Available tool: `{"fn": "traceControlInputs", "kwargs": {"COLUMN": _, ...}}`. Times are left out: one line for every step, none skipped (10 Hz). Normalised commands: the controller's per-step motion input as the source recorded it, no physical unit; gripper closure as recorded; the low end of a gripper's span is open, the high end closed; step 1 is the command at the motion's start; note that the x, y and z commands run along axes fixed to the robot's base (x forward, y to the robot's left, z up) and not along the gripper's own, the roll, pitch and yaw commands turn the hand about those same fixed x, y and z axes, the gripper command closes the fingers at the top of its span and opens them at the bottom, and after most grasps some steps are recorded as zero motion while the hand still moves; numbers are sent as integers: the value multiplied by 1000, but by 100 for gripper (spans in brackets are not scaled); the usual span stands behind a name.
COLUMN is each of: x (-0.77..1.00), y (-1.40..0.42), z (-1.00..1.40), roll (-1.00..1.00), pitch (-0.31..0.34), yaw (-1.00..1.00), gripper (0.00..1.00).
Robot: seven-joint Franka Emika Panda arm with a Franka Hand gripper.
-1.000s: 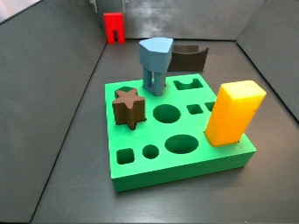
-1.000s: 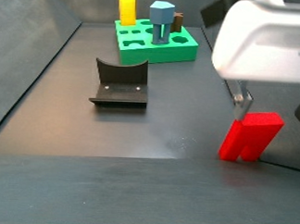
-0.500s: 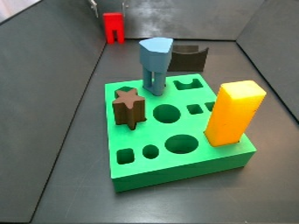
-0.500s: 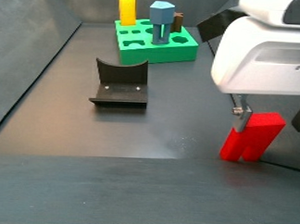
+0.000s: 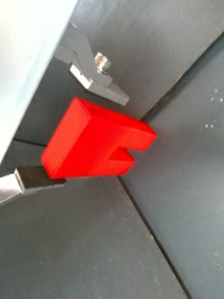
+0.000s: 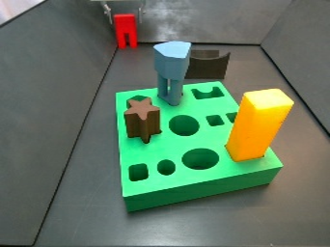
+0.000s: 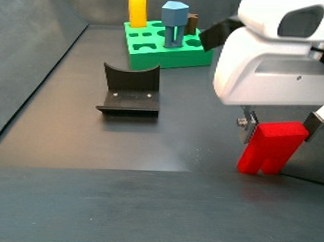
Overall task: Pick up the double-square object. Move up. Move to above the board. Insert the double-square object.
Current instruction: Pick up the double-square object.
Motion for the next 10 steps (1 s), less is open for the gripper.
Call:
{"fn": "traceControlInputs", "kwargs": {"x": 0, "y": 0, "z": 0, "roll": 0, "pitch": 0, "yaw": 0, "gripper": 100}}
{"fn": "traceControlInputs", "kwargs": {"x": 0, "y": 0, "z": 0, "roll": 0, "pitch": 0, "yaw": 0, "gripper": 100}}
{"fn": "traceControlInputs", "kwargs": {"x": 0, "y": 0, "z": 0, "roll": 0, "pitch": 0, "yaw": 0, "gripper": 100}}
{"fn": "traceControlInputs", "kwargs": {"x": 0, "y": 0, "z": 0, "roll": 0, "pitch": 0, "yaw": 0, "gripper": 100}}
{"fn": "traceControlInputs", "kwargs": {"x": 0, "y": 0, "z": 0, "roll": 0, "pitch": 0, "yaw": 0, "gripper": 100}}
{"fn": "traceControlInputs", "kwargs": {"x": 0, "y": 0, "z": 0, "roll": 0, "pitch": 0, "yaw": 0, "gripper": 100}}
{"fn": "traceControlInputs", "kwargs": {"x": 0, "y": 0, "z": 0, "roll": 0, "pitch": 0, "yaw": 0, "gripper": 100}}
{"fn": "traceControlInputs", "kwargs": {"x": 0, "y": 0, "z": 0, "roll": 0, "pitch": 0, "yaw": 0, "gripper": 100}}
{"fn": "traceControlInputs", "kwargs": {"x": 0, "y": 0, "z": 0, "roll": 0, "pitch": 0, "yaw": 0, "gripper": 100}}
{"fn": "traceControlInputs", "kwargs": {"x": 0, "y": 0, "z": 0, "roll": 0, "pitch": 0, "yaw": 0, "gripper": 100}}
